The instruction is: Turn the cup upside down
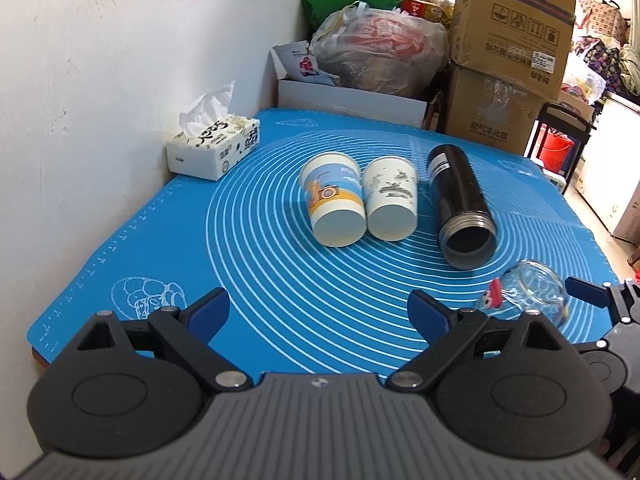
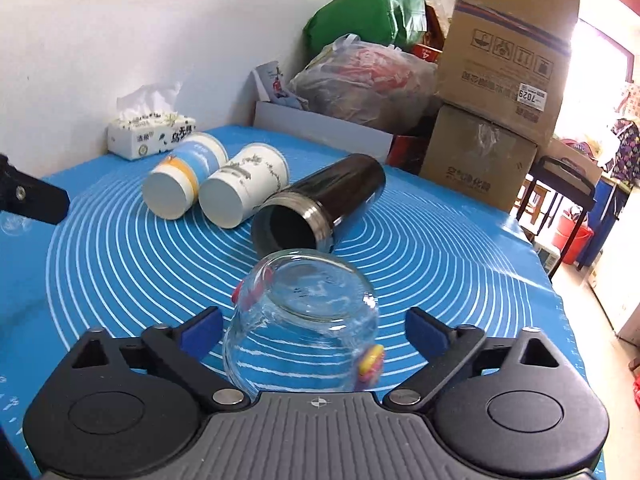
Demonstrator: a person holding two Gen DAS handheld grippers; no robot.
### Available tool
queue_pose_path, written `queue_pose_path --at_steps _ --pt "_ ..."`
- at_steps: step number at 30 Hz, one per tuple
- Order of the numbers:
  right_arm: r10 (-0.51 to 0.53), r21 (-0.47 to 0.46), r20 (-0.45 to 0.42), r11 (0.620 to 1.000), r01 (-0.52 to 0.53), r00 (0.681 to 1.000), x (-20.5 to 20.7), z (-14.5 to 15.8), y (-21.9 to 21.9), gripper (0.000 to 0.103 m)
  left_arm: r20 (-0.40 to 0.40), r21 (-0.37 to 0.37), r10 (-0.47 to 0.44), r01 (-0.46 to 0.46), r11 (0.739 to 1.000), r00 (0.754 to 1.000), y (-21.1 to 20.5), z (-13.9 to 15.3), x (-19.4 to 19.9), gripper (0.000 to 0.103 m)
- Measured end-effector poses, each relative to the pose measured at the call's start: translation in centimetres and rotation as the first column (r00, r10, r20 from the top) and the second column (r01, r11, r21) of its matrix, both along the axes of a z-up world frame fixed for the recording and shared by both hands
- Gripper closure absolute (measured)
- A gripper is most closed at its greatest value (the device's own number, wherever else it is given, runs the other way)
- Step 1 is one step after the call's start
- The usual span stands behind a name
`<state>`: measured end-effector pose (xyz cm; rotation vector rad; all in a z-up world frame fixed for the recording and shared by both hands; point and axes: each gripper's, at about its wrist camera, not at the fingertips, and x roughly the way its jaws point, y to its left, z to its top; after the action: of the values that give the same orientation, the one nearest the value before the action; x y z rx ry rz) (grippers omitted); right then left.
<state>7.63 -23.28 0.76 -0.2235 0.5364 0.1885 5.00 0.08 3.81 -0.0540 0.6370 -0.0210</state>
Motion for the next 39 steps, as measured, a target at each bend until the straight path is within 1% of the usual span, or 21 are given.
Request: queue_pose_path --at_steps 4,11,14,17,24,28,34,39 --pt "-0.011 0.043 -0.028 0.999 0.012 1.000 -1.3 1.8 -1.2 0.000 0.014 0.015 -0.022 0.022 1.000 1.000 -0.8 0.6 -0.8 0.008" --pt "-0.075 0.130 -0.089 0.988 0.087 0.993 -4.4 4.1 -3.1 0.000 0.013 0.018 -0.059 0.059 0.998 0.998 -1.9 1.2 -2.6 0.008" --pt "-0.091 0.118 -0.076 0.988 0.099 0.993 -6.3 4.7 -3.3 0.000 0.011 0.024 -0.080 0.080 0.997 0.997 -2.3 1.3 -3.4 0.008" --pt "-0.100 0.096 -0.045 0.990 0.103 0.994 -8.1 5.2 -3.2 0.000 0.012 0.033 -0.107 0.107 0.994 0.994 -2.8 1.3 -4.3 0.008" --pt "-0.097 0.101 -0.029 0.990 0.100 0.995 -11.2 6.2 -2.9 0.000 0.015 0.058 -0.144 0.143 0.988 0.990 -3.4 1.2 -6.0 0.008" --pt "-0.084 0.114 -0.034 0.990 0.087 0.996 -12.3 6.4 -2.8 0.000 0.015 0.060 -0.156 0.154 0.986 0.988 -3.4 1.2 -6.9 0.008" --pt "-0.100 0.125 -0.038 0.987 0.104 0.994 -13.7 6.5 -2.9 0.000 0.014 0.056 -0.163 0.162 0.985 0.987 -3.2 1.0 -8.1 0.008" --pt "-0.107 0.125 -0.041 0.986 0.111 0.993 -14.5 6.4 -2.9 0.000 0.016 0.067 -0.178 0.176 0.982 0.984 -3.4 0.9 -8.8 0.008"
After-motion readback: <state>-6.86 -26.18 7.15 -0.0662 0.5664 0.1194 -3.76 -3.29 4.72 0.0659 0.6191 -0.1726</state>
